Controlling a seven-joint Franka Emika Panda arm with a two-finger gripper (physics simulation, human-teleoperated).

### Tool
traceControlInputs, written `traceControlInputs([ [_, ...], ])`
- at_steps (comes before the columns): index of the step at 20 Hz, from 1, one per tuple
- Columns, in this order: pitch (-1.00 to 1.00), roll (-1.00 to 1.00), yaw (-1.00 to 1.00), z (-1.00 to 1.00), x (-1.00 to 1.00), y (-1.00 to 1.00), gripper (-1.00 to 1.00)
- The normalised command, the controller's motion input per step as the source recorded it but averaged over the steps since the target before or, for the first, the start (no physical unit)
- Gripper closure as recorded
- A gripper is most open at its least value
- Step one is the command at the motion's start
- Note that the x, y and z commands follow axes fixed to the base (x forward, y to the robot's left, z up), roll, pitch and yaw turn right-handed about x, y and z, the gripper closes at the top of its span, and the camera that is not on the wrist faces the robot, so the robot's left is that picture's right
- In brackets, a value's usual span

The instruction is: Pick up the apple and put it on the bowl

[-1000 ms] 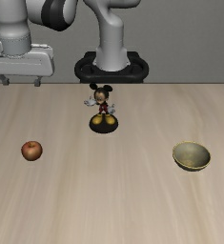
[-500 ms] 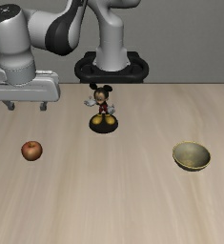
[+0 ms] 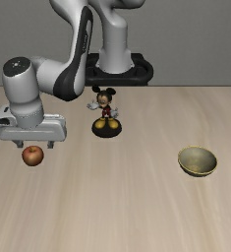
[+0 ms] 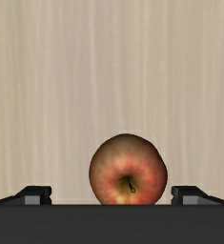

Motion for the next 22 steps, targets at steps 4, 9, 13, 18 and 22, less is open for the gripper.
traceControlInputs([
  [4, 0.00, 0.00, 0.00, -1.00, 0.00, 0.00, -1.00],
  [9, 0.00, 0.00, 0.00, 0.00, 0.00, 0.00, 1.00],
  [13, 0.00, 0.00, 0.00, 0.25, 0.00, 0.00, 1.00],
  [18, 0.00, 0.00, 0.00, 0.20, 0.00, 0.00, 1.00],
  [22, 0.00, 0.00, 0.00, 1.00, 0.00, 0.00, 1.00],
])
